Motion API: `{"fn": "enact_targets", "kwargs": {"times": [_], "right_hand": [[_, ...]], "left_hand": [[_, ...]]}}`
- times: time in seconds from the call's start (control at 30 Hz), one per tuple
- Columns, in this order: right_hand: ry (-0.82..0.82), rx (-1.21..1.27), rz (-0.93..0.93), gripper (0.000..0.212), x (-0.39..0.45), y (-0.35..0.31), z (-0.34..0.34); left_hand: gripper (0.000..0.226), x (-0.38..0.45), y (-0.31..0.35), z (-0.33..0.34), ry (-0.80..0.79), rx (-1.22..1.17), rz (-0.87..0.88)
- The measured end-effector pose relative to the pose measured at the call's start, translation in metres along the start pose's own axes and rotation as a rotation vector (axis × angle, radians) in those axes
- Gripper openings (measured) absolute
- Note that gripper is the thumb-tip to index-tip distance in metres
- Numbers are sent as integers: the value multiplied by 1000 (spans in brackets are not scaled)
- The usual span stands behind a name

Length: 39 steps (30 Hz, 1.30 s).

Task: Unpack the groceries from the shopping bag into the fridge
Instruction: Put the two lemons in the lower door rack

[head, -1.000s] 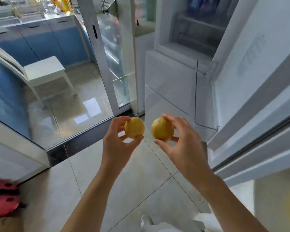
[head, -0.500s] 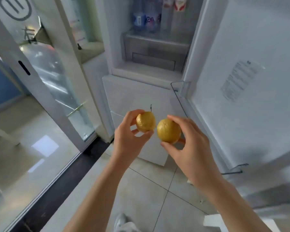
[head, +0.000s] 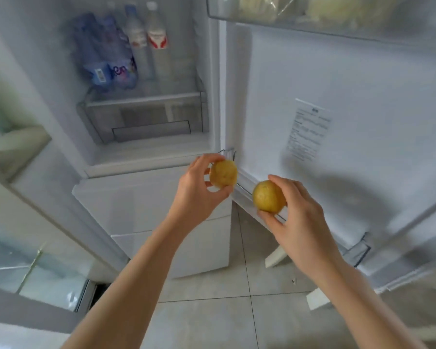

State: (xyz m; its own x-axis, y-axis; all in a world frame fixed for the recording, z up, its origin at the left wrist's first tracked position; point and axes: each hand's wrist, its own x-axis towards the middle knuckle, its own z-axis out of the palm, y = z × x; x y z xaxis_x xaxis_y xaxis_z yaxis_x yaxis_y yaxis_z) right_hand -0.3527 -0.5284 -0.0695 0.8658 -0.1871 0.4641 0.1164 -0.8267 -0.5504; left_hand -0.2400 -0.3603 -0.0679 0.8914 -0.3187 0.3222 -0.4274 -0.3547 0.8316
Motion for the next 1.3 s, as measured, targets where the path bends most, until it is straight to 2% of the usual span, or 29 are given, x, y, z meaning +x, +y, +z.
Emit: {"fn": "enact_targets", "kwargs": {"times": [0.17,0.33,0.43,0.53,0.7,0.8,1.13,1.3], "right_hand": [[2,-10,124,64,33,6,0],[-169,-112,283,63,70,13,16],[-266,-210,359,49,84,15,27],[-348,-190,431,39,91,19,38],[-393,-83,529,32,97,27,53],[-423,-24,546,35,97,33,57],[-423,67,563,38,91,40,59],[-392,28,496,26,83,38,53]], "left_hand": [[53,50,-1,7,-143,148,61],[69,87,-11,14,-346,255,23],[57,104,-17,16,-467,349,14],[45,115,-17,17,-574,429,4],[46,129,-18,22,-715,579,-40],[49,135,-18,26,-790,659,-57],[42,132,-22,31,-822,670,-45],[35,119,-24,23,-698,580,-9]]}}
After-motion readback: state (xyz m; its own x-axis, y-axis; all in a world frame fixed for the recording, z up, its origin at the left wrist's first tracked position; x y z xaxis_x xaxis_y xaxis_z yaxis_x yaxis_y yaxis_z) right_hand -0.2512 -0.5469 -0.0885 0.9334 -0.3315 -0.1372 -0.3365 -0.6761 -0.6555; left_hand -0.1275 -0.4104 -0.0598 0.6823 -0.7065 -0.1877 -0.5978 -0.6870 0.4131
